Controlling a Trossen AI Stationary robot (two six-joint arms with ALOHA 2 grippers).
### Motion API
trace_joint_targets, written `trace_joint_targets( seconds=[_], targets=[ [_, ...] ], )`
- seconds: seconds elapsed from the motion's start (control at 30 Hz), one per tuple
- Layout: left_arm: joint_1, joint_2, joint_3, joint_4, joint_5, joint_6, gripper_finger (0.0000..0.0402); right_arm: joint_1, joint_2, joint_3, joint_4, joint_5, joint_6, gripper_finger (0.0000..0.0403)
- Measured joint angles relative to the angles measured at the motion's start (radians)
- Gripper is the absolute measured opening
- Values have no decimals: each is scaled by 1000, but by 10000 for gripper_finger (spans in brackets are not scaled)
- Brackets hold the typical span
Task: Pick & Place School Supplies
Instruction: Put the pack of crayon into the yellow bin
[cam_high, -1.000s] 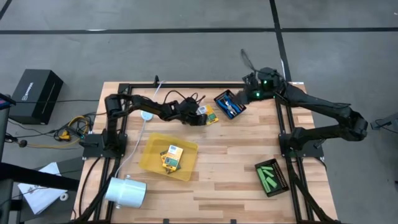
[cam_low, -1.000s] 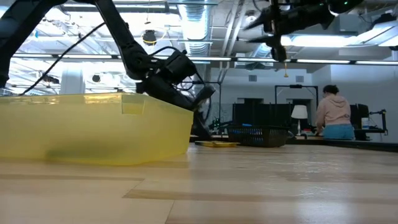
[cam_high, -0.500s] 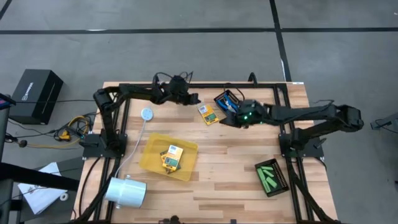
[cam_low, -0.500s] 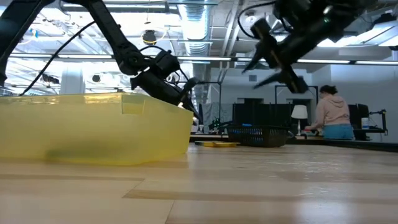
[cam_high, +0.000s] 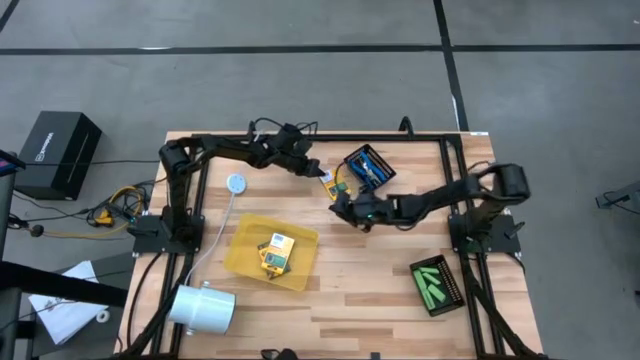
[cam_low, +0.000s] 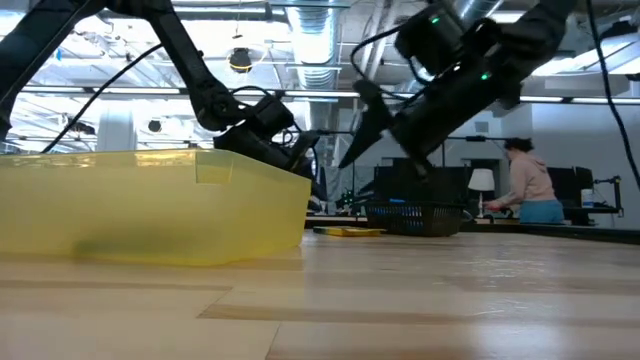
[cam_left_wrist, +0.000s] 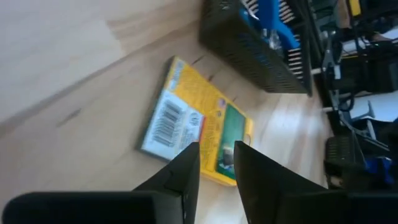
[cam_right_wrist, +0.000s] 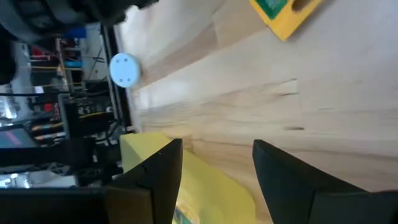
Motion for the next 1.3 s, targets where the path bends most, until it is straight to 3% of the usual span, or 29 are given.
trace_joint_targets(
  seconds=[0.27, 0.4, 0.73, 1.3],
  targets=[
    [1, 0, 1, -5, 21, 26, 85, -30, 175, 100, 15, 26, 59, 186],
    [1, 0, 3, -3, 19, 29, 88, -35, 159, 96, -69, 80, 83, 177],
    [1, 0, 3, 13, 16, 27, 87, -84, 66, 97, -411, 103, 98, 174],
    [-5, -2, 4, 20, 32, -1, 85, -237, 75, 96, -309, 98, -36, 173]
  ],
)
